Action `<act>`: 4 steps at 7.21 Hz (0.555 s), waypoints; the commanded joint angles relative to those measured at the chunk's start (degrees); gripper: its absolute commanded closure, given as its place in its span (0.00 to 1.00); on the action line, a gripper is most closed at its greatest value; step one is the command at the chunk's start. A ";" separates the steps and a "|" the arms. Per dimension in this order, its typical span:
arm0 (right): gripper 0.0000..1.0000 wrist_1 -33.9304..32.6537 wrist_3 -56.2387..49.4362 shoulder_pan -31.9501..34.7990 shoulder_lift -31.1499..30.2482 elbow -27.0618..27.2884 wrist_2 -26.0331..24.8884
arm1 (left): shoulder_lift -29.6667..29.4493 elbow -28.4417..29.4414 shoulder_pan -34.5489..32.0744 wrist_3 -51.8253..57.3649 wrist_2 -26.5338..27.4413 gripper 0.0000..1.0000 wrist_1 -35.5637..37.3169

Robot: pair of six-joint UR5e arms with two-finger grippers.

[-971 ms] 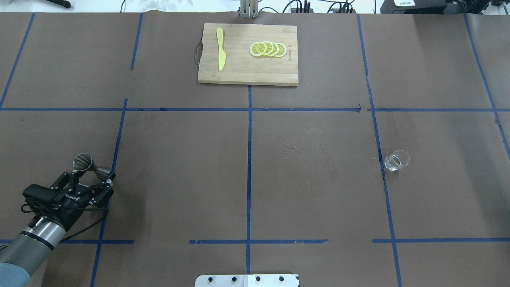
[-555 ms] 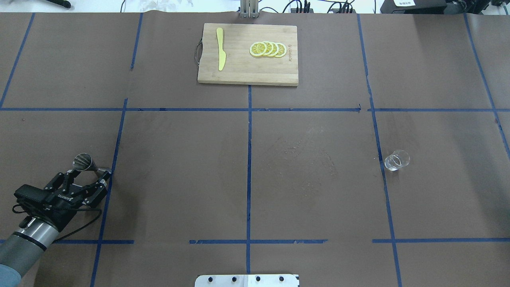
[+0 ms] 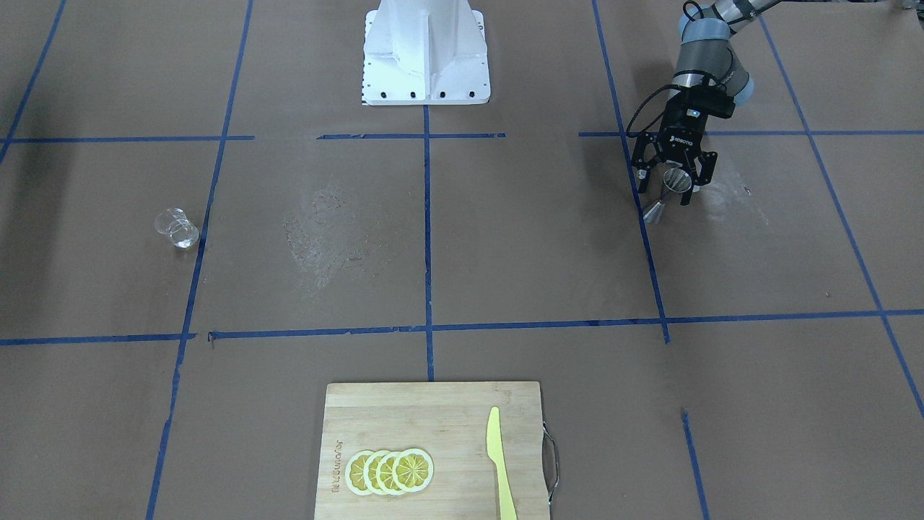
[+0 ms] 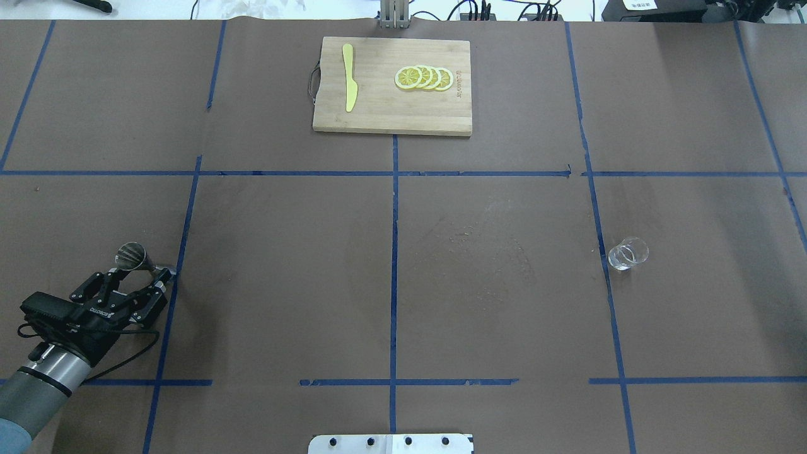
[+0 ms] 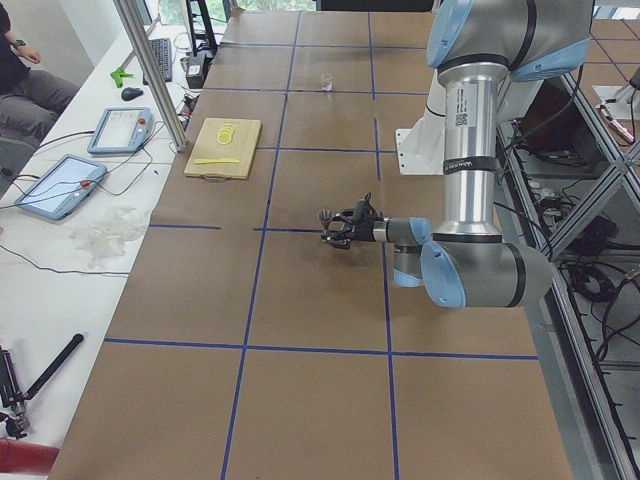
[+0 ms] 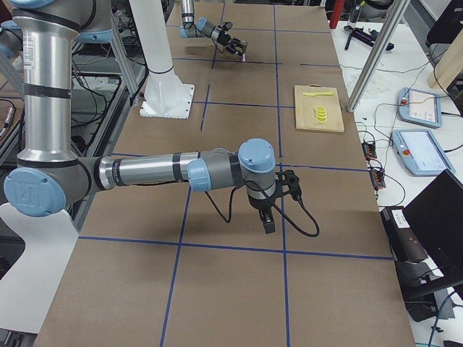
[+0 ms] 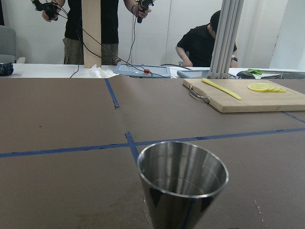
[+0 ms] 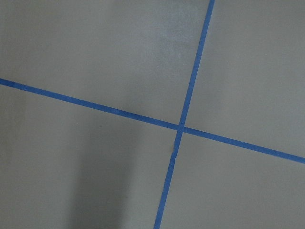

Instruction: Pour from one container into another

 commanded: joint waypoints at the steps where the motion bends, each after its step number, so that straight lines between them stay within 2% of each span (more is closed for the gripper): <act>1: 0.00 0.00 0.00 0.00 0.07 -0.01 0.00 | 0.02 -0.05 0.00 0.19 0.00 0.36 0.00; 4: 0.00 0.00 0.00 0.00 0.07 -0.01 -0.09 | 0.11 -0.05 0.00 0.19 0.00 0.35 0.00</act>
